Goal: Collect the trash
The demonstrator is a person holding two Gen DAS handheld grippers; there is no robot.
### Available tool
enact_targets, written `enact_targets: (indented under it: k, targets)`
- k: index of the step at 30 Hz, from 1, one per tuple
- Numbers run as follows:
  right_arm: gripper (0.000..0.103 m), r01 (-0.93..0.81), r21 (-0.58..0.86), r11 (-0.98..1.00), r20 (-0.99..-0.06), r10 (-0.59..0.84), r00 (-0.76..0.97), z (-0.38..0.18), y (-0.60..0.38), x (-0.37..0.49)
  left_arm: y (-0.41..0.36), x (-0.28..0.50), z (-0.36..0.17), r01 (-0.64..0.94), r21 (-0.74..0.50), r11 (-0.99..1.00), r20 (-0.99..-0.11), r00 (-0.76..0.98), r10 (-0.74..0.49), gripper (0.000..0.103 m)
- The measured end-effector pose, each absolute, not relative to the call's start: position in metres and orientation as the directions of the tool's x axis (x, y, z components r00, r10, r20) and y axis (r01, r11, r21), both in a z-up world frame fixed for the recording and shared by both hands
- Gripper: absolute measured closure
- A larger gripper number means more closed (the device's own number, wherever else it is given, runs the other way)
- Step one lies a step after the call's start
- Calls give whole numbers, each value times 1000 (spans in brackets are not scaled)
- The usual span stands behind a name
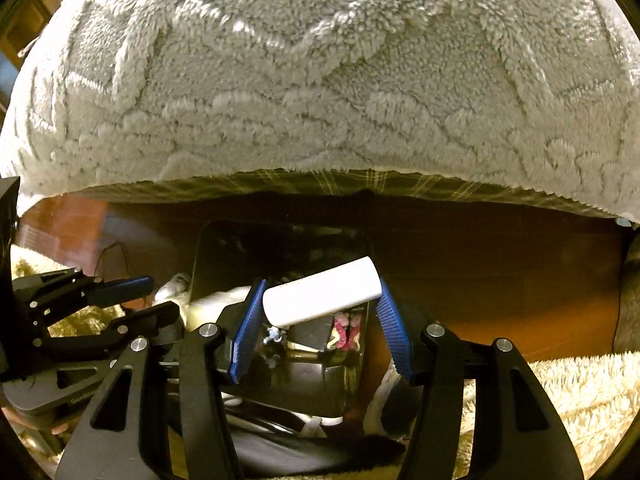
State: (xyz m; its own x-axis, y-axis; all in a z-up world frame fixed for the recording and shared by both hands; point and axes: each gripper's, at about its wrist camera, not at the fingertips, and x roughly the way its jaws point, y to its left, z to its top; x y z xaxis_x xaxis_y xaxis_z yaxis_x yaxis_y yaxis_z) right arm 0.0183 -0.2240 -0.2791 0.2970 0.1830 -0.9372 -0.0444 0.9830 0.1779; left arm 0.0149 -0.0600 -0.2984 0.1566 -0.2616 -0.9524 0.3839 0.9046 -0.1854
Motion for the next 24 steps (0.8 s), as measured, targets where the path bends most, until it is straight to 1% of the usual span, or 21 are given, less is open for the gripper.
enact_targets:
  k: [2,5,6,7,8,9,10,12,13,14,16,18,22,24]
  targets:
    - [36,-39,180,983,-936,183,301,-277,-228,20,-60,15,-299,384,-184,905,-952,158,-261,67]
    - [33,-31,182,983,-935,182,306,-275,-234,24,-59,16,-298,380,-182,907,-953,160,-259,65]
    - [31,-27,180,983,-935,179,306,-274,-234,25,-58,17,-297,379,-181,908,-953,161,-257,61]
    - [27,-26,179,983,-935,179,307,-273,-235,25,-55,18,-296,378,-178,909,-953,163,-255,59]
    - [24,-22,181,983,-934,179,309,-273,-236,26,-54,18,-295,375,-174,911,-954,166,-250,53]
    - [22,-21,186,982,-932,184,312,-272,-239,27,-54,18,-294,371,-162,914,-955,174,-239,48]
    - [19,-18,193,981,-929,189,317,-270,-240,27,-52,19,-290,370,-155,916,-955,181,-234,46]
    - [12,-9,194,981,-923,185,338,-263,-249,30,-50,20,-281,366,-139,920,-949,215,-229,31]
    - [6,-3,189,982,-916,177,361,-257,-252,30,-48,20,-276,363,-133,922,-946,232,-227,28]
    - [4,0,187,982,-910,173,376,-252,-254,30,-46,20,-269,356,-124,926,-939,260,-226,23]
    - [3,9,187,982,-898,167,407,-242,-259,30,-42,20,-256,344,-119,932,-926,299,-229,17]
    - [3,20,185,982,-879,157,451,-228,-264,28,-36,19,-243,331,-120,936,-911,337,-236,9]
    - [3,23,171,985,-826,131,548,-191,-264,16,-27,13,-206,313,-85,946,-869,441,-224,8]
    - [3,22,168,986,-780,119,614,-162,-268,7,-23,10,-180,305,-66,950,-835,504,-220,8]
